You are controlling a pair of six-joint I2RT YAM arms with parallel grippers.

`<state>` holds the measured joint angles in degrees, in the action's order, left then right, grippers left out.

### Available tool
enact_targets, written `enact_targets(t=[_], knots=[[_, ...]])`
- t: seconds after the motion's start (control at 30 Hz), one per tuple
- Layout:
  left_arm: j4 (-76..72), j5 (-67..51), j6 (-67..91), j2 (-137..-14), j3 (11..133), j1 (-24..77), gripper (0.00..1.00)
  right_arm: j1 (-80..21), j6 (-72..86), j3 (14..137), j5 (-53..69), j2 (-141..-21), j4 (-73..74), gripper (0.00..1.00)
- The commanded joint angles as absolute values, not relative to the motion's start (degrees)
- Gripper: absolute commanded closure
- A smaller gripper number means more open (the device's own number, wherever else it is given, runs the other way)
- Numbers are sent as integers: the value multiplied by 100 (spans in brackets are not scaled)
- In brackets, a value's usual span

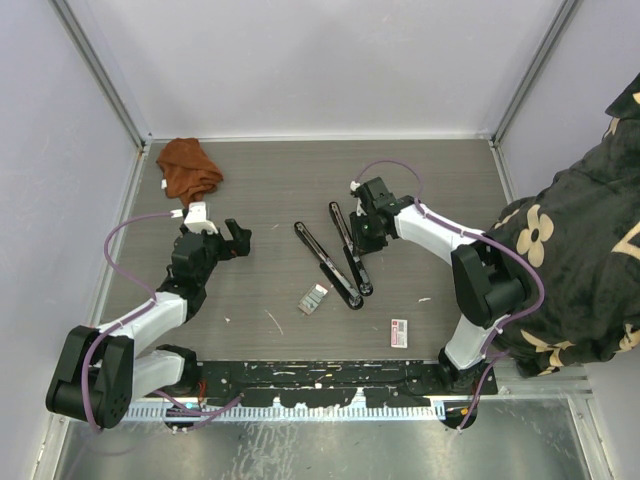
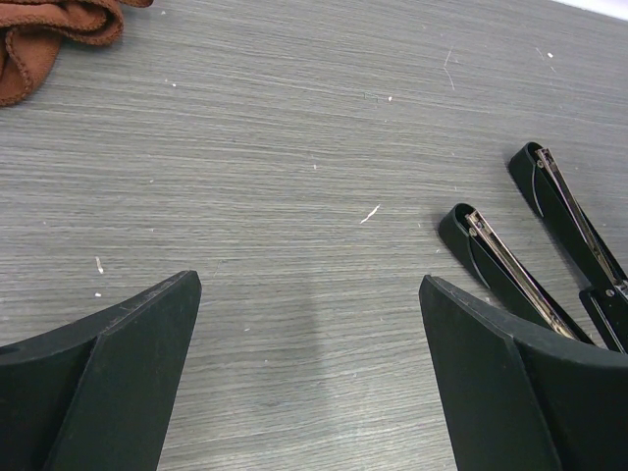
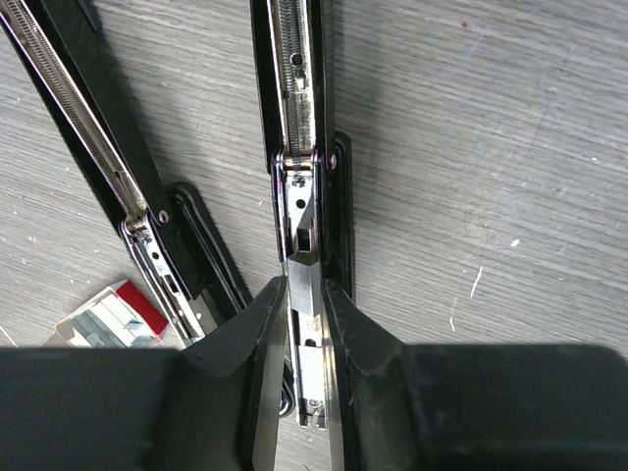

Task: Load the staples into the stapler
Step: Move the stapler to the center of the board.

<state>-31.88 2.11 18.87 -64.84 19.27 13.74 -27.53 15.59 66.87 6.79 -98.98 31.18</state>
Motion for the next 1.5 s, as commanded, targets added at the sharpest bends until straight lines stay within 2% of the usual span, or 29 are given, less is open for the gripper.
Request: enact_targets(t=[0.0,0.27,0.47,0.63,0.87,1.47], knots=[[-3357,200,1886,-6364,1942,1342,4,-2742,1642,6688,816,-9788,2936,75],[-3357,193,1892,-6372,1942,1338,4,-2742,1626,6688,829,-9858,2958,81],[-3357,187,1894,-6382,1936,1341,4,-2744,1602,6684,778,-9889,2974,81],[-3353,185,1896,-6396,1942,1341,4,-2740,1583,6735,659,-9789,3015,76],[-3357,173,1900,-6403,1946,1337,4,-2736,1584,6791,611,-9693,3058,74],[-3344,176,1899,-6372,1942,1345,4,-2734,1558,6693,703,-9884,3050,78]])
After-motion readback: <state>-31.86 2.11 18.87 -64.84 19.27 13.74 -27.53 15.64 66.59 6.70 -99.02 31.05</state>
